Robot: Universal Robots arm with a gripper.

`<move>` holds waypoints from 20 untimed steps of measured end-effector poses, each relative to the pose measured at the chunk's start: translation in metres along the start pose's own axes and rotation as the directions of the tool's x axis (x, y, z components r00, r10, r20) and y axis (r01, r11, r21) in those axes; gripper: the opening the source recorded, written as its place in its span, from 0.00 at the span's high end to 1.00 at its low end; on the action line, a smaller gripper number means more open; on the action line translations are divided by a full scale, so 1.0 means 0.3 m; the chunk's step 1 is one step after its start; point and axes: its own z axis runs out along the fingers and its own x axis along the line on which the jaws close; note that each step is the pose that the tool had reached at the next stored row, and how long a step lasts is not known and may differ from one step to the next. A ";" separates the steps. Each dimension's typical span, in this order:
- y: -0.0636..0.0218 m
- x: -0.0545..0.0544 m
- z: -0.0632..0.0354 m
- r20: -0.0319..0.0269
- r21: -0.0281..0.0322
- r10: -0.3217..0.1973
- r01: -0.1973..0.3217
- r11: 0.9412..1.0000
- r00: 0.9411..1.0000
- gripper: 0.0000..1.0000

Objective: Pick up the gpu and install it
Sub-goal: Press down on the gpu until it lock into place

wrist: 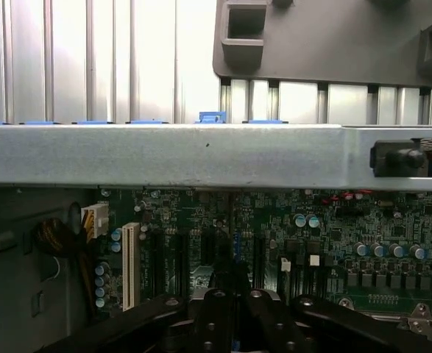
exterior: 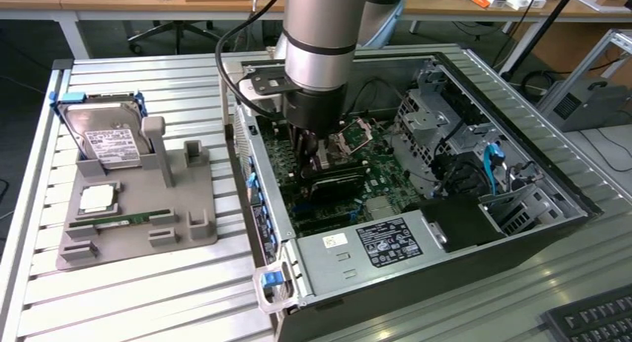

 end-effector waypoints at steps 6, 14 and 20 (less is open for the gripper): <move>-0.001 0.001 -0.011 0.004 0.002 0.000 0.000 1.000 1.000 0.89; -0.012 0.010 -0.062 0.011 0.000 0.000 0.000 1.000 1.000 0.89; -0.072 0.016 -0.062 0.022 -0.007 -0.001 0.001 1.000 1.000 0.89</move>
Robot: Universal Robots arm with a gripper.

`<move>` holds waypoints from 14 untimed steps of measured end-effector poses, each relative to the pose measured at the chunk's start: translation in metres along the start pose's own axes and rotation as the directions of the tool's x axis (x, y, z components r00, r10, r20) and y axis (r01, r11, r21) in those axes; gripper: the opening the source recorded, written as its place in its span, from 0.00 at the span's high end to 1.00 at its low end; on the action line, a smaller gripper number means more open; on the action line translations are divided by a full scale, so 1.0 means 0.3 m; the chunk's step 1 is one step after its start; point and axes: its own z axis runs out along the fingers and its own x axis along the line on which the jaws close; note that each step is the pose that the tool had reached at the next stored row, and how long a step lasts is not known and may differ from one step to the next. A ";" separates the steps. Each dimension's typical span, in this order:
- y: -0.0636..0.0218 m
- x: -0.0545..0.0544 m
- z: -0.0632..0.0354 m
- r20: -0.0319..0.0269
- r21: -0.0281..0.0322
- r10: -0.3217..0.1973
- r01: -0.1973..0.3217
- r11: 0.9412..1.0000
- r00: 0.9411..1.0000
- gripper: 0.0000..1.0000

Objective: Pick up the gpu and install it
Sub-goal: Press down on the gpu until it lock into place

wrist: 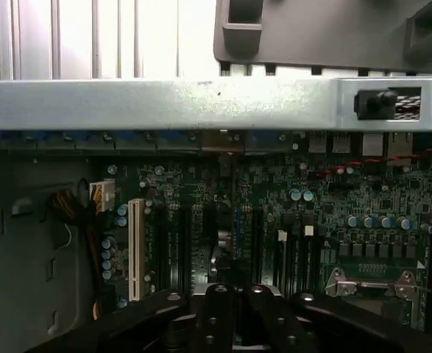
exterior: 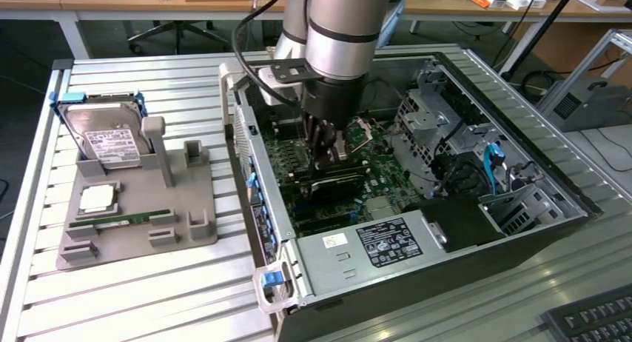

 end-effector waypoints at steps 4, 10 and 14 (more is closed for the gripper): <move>-0.027 0.005 0.000 0.005 -0.003 -0.001 0.001 1.000 1.000 0.89; -0.045 0.015 0.001 0.010 -0.005 -0.001 0.001 1.000 1.000 0.89; -0.059 0.021 0.001 0.017 -0.005 -0.001 0.001 1.000 1.000 0.89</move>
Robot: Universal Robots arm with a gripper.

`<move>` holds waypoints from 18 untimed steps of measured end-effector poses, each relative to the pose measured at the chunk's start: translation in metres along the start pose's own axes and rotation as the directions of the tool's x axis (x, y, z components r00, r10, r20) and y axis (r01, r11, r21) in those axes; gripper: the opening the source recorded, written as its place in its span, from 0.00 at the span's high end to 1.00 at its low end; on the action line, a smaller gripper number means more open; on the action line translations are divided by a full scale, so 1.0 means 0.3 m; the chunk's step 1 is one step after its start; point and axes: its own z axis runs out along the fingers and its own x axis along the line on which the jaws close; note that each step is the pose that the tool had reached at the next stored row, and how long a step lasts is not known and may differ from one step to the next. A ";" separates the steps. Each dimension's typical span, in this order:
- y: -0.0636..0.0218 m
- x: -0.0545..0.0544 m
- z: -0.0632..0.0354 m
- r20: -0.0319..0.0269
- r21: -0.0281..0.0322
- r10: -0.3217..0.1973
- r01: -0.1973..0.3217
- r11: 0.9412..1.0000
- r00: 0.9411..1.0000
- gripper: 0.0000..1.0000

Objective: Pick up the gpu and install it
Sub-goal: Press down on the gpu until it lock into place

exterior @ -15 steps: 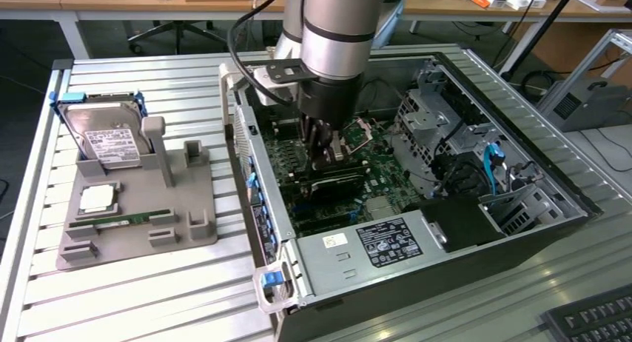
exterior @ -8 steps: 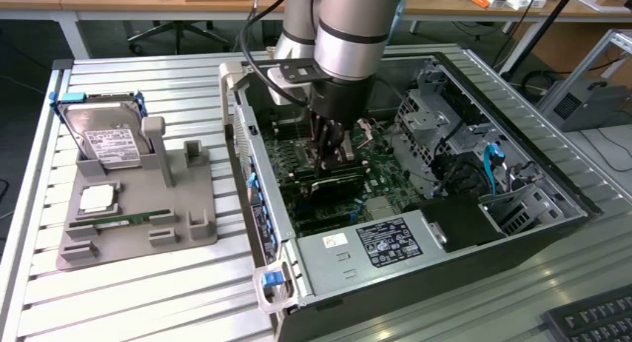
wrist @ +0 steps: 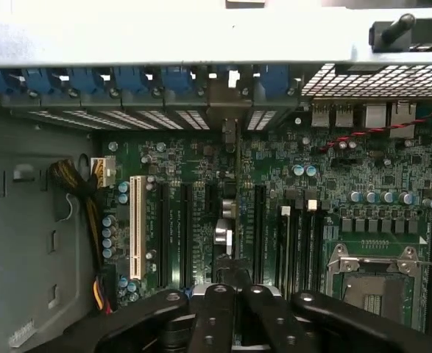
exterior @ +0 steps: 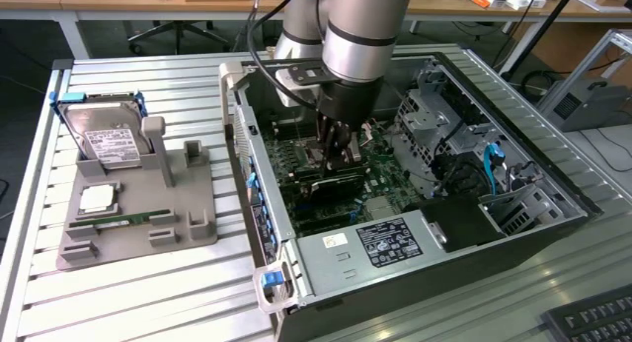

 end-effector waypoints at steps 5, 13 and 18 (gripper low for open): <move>-0.035 0.009 0.000 0.012 -0.003 0.000 0.000 1.000 1.000 0.89; -0.101 0.022 0.000 0.030 -0.010 -0.001 0.001 1.000 1.000 0.89; -0.110 0.023 0.000 0.035 -0.011 -0.001 0.001 1.000 0.999 0.89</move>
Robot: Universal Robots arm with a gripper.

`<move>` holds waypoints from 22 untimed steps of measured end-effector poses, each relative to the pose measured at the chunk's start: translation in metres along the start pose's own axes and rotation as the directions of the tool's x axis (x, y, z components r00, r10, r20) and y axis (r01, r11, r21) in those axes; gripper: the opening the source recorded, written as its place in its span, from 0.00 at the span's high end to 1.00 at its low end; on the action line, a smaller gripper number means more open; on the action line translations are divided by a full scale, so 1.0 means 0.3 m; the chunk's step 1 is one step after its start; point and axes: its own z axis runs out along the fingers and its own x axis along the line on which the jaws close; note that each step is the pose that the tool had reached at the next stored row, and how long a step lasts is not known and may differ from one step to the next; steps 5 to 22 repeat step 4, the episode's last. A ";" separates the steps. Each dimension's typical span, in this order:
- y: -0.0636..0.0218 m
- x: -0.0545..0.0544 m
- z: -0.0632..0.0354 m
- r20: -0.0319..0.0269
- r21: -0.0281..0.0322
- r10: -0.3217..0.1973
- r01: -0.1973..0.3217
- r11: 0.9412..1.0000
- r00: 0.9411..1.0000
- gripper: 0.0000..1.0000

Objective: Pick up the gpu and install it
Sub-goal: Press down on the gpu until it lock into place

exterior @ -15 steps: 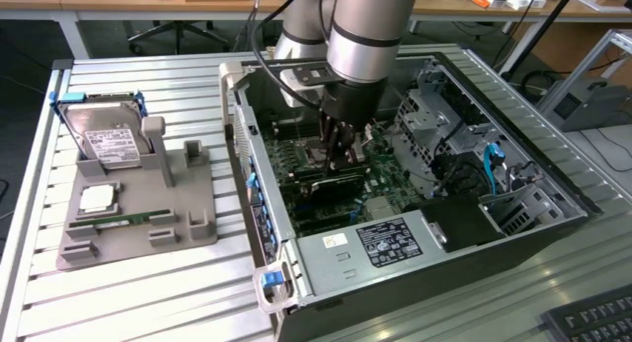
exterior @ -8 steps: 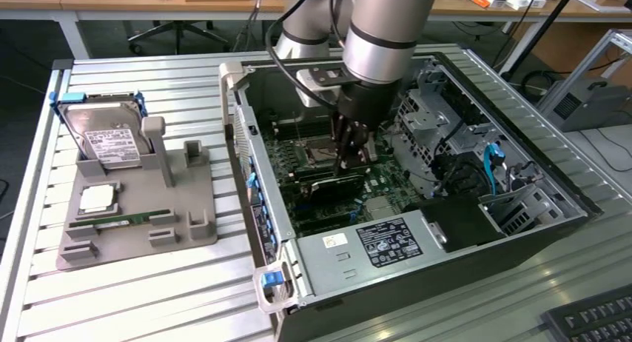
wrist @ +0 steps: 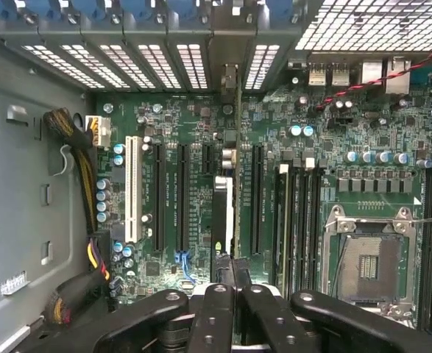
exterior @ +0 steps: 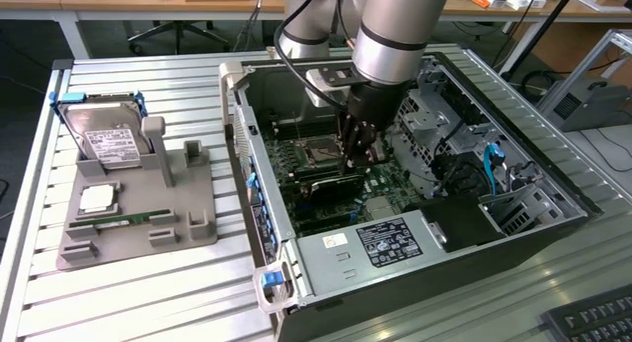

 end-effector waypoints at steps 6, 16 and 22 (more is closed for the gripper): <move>0.000 0.000 0.000 0.000 0.000 0.000 0.000 1.000 1.000 0.89; 0.000 0.000 0.000 0.000 0.000 0.000 0.000 1.000 1.000 0.89; 0.000 0.000 0.000 0.000 0.000 0.000 0.000 1.000 1.000 0.89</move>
